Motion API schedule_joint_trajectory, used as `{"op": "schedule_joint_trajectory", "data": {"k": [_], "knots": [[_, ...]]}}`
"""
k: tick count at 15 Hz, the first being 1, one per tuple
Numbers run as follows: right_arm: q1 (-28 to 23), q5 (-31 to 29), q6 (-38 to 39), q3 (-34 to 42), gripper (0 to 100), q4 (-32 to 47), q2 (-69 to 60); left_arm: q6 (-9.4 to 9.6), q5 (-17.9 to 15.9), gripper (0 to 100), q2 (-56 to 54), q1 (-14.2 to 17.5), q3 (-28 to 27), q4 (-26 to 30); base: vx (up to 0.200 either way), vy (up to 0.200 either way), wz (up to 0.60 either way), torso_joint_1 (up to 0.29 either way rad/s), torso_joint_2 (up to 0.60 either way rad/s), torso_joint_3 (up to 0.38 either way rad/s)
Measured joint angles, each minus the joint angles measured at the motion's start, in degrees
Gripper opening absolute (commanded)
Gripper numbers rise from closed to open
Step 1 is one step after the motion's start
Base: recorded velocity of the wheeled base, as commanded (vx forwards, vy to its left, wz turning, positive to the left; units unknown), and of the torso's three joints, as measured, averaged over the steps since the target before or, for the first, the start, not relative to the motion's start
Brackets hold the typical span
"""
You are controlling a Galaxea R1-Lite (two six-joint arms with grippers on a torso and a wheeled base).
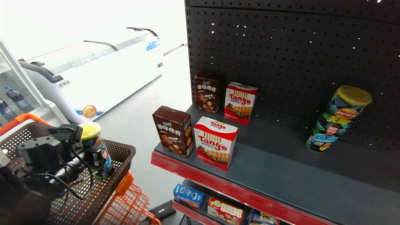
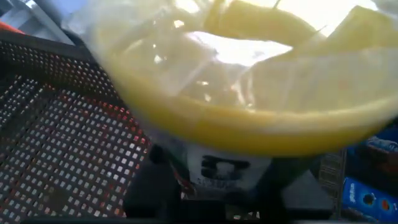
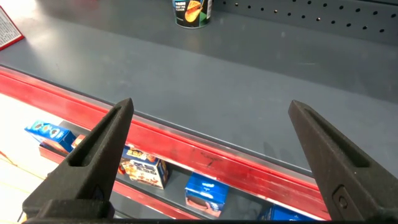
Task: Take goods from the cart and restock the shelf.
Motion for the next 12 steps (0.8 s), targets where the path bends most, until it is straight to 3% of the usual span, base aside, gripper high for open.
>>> {"op": "schedule_joint_trajectory", "data": {"k": [5, 8, 10, 12], "knots": [[-0.02, 0.02, 0.02, 0.00, 100, 0.00, 0.00, 0.93, -0.22, 0, -8.59, -0.59, -0.20, 0.61, 0.000, 0.000, 0.00, 0.000, 0.00, 0.000], [0.00, 0.00, 0.02, 0.00, 100, 0.00, 0.00, 1.01, -0.33, 0, -15.19, -1.61, -3.41, 3.67, 0.000, 0.000, 0.00, 0.000, 0.00, 0.000], [0.00, 0.00, 0.02, 0.00, 100, 0.00, 0.00, 0.93, -0.44, 0, -20.78, -4.02, -6.07, 11.47, 0.000, 0.000, 0.00, 0.000, 0.00, 0.000], [0.00, 0.00, 0.00, 0.00, 100, 0.00, 0.00, 0.79, -2.21, 0, -26.69, -6.25, -8.94, 23.95, 0.000, 0.000, 0.00, 0.000, 0.00, 0.000]]}}
